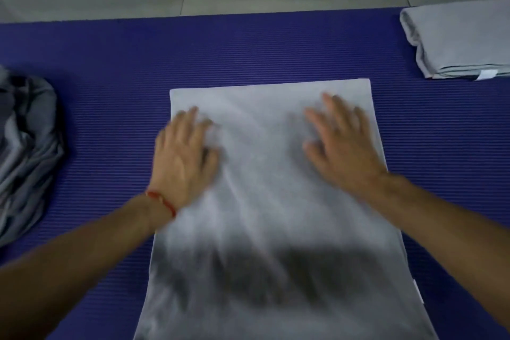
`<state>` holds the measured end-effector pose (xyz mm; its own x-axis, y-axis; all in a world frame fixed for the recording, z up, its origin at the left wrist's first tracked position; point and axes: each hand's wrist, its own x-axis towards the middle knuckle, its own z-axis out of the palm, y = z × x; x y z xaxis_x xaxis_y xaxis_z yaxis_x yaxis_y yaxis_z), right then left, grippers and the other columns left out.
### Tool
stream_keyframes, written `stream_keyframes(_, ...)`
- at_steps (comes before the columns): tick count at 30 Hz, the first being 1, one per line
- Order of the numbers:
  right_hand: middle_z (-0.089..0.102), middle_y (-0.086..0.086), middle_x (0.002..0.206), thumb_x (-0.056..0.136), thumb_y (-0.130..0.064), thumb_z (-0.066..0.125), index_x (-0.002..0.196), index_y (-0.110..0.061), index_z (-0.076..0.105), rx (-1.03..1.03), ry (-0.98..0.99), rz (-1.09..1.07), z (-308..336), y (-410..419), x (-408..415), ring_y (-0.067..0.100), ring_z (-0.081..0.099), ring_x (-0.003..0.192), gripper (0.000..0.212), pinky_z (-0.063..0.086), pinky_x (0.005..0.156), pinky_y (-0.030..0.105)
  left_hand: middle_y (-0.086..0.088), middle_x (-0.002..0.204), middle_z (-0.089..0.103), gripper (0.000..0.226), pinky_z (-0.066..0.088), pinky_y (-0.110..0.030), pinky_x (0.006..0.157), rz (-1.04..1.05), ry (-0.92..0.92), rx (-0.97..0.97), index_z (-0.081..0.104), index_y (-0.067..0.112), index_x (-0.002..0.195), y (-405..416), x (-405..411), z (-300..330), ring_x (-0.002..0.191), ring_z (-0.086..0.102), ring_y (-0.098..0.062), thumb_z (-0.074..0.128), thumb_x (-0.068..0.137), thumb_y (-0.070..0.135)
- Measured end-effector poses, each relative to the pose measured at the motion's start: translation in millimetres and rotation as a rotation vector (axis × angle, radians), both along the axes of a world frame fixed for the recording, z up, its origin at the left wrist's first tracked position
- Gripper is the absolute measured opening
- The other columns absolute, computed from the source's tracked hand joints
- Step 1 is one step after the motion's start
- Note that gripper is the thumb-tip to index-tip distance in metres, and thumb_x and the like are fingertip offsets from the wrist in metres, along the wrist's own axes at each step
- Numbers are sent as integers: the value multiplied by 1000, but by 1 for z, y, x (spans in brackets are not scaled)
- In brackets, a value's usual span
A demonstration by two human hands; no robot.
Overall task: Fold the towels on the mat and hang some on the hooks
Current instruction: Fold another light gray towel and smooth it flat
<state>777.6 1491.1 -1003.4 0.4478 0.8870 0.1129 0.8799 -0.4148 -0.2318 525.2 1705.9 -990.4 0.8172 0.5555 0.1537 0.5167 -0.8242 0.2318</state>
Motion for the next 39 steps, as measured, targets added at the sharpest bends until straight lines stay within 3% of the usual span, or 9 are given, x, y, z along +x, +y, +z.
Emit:
stream_keyframes(3,4,9,171,103,-57,23,164,-19,14,-212,-67,141,-20,-32,-36,32,3,158,72,12,122,62,-8,169,5,63,14,-57,123,-149,229,-27,16,26,161,-50,-41,-18,156,3,-29,28,103,49)
stream_keyframes(7,-2,10,171,104,-58,16,164,-19,7,-318,-61,88,-7,-38,-35,33,-2,157,72,14,121,65,-10,169,-7,63,12,-58,123,-108,327,30,2,26,162,-46,-59,-27,156,-6,-31,17,105,51)
stream_keyframes(16,4,10,171,106,-44,32,164,-18,12,-421,-91,388,16,-199,-124,31,5,158,66,23,121,59,-13,169,1,68,14,-64,120,-13,324,21,10,18,162,-84,-155,-22,156,2,-33,18,103,51)
stream_keyframes(19,3,7,171,105,-43,38,164,-20,10,-483,-89,397,33,-215,-121,28,4,158,69,25,119,58,-15,167,13,65,22,-67,116,-203,249,126,25,17,159,-119,-169,-8,154,13,-36,28,102,47)
stream_keyframes(23,-8,-7,171,97,-47,49,164,-28,1,-536,58,574,42,-192,-152,19,-6,158,85,-1,124,49,-10,167,19,76,25,-68,115,-642,242,120,31,23,158,-182,-174,-9,151,20,-42,49,92,55)
stream_keyframes(27,-20,-12,168,90,-41,55,162,-28,-10,-614,131,648,46,-167,-168,11,-24,153,98,-16,122,42,-10,166,24,75,31,-68,111,-680,311,171,34,20,157,-182,-171,-12,148,26,-46,53,90,49)
stream_keyframes(31,21,2,168,78,-31,61,160,-15,27,-561,-53,667,49,-160,-177,21,17,155,89,13,126,45,-19,153,45,46,45,-62,101,-731,252,331,49,6,146,-175,-167,-11,134,49,-46,40,103,20)
stream_keyframes(34,44,12,150,63,-19,73,136,-9,52,-515,-105,627,46,-157,-196,30,50,130,77,46,106,45,-23,124,65,43,55,-50,83,-763,203,407,68,0,120,-192,-154,2,98,66,-38,28,103,6)
stream_keyframes(39,48,13,122,39,-5,82,118,-10,49,-511,-292,502,44,-155,-202,30,53,102,86,46,72,41,-19,117,63,37,51,-43,64,-668,217,396,67,7,111,-209,-148,3,85,62,-35,31,102,12)
